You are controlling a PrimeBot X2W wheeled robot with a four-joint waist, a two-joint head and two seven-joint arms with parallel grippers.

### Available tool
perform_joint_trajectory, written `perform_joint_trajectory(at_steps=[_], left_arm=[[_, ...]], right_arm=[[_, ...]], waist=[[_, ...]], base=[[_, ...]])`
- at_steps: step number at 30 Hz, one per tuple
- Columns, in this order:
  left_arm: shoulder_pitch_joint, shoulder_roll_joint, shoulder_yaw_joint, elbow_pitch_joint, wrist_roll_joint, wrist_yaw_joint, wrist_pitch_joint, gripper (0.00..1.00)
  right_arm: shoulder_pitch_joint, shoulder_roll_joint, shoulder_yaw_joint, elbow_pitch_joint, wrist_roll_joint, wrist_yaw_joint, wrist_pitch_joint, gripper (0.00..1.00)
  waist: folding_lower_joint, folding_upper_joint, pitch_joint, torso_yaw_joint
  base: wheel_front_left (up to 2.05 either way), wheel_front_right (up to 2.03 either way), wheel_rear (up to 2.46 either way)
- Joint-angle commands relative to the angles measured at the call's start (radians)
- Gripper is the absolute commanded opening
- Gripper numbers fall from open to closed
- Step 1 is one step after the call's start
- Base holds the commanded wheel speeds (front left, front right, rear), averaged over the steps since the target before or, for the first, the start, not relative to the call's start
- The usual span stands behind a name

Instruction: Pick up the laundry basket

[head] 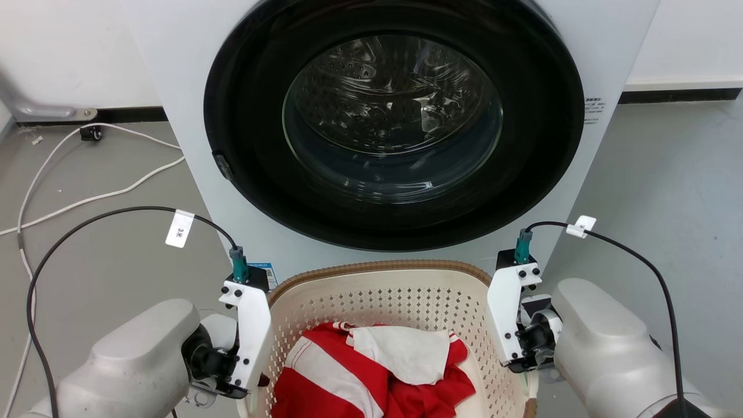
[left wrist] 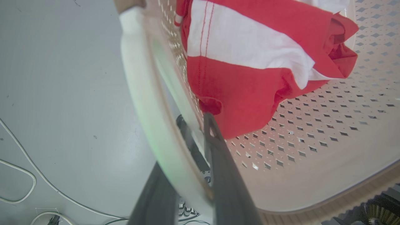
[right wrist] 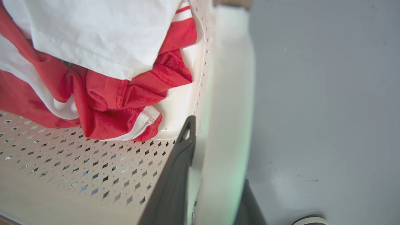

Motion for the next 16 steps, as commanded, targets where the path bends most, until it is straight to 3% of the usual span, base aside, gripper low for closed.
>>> perform_joint_trajectory(at_steps=[1,16], left_arm=[[-0.005,0.013,-0.007,0.008,0.013,-0.004,0.010,0.00],[-0.011,0.007,-0.006,0.020,0.003,-0.004,0.008,0.00]], right_arm=[[-0.020,-0.016,0.005,0.003,0.000,0.003,-0.007,0.00],[-0.026,-0.016,0.026,0.018,0.019,0.003,-0.014,0.00]], waist=[[0.0000,0.0000,0.000,0.000],[0.0000,0.0000,0.002,0.001]], base=[[0.00,0.00,0.00],[0.00,0.00,0.00]])
